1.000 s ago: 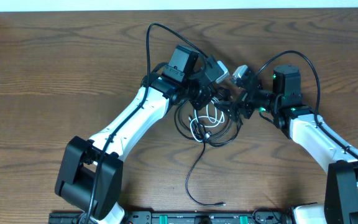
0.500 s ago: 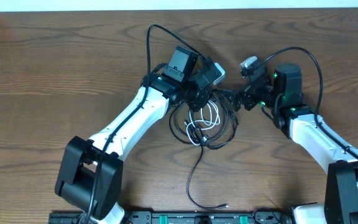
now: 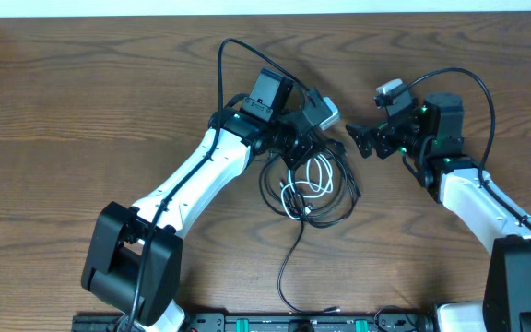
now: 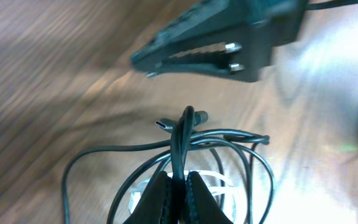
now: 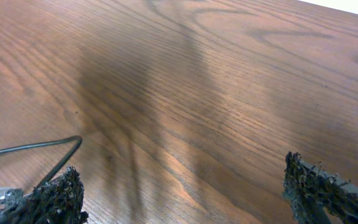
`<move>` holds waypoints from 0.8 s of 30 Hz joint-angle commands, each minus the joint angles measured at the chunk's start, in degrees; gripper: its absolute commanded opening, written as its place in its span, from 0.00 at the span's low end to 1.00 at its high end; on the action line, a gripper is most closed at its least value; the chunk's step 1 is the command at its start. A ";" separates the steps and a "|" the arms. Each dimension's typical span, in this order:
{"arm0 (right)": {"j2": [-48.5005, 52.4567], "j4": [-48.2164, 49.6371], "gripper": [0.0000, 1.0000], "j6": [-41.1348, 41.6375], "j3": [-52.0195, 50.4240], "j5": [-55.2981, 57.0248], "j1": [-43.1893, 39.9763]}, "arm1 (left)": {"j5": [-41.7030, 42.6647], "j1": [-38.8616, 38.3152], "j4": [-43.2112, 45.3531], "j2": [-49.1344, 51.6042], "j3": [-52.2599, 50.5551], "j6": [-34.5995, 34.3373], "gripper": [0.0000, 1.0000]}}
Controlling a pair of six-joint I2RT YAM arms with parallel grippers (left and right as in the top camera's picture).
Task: Untangle cables
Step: 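Open the right gripper and lift it up and right off the bundle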
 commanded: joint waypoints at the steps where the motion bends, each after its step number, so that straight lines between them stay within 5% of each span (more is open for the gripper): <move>1: -0.50 -0.55 0.99 -6.38 0.20 -8.35 -1.22 | 8.22 0.04 0.11 -1.38 0.02 1.68 0.08; 10: -0.50 -8.15 0.99 -15.41 0.20 -17.18 -3.08 | 6.95 0.83 2.69 -1.38 0.02 1.53 0.07; 17: -0.50 -7.96 0.99 -17.70 0.20 -37.33 -4.98 | 3.23 2.16 4.35 -1.38 0.02 -1.86 0.07; 24: -0.50 -9.22 0.99 -17.68 0.17 -42.03 -4.81 | 3.23 2.14 10.47 -1.38 0.02 -7.30 0.08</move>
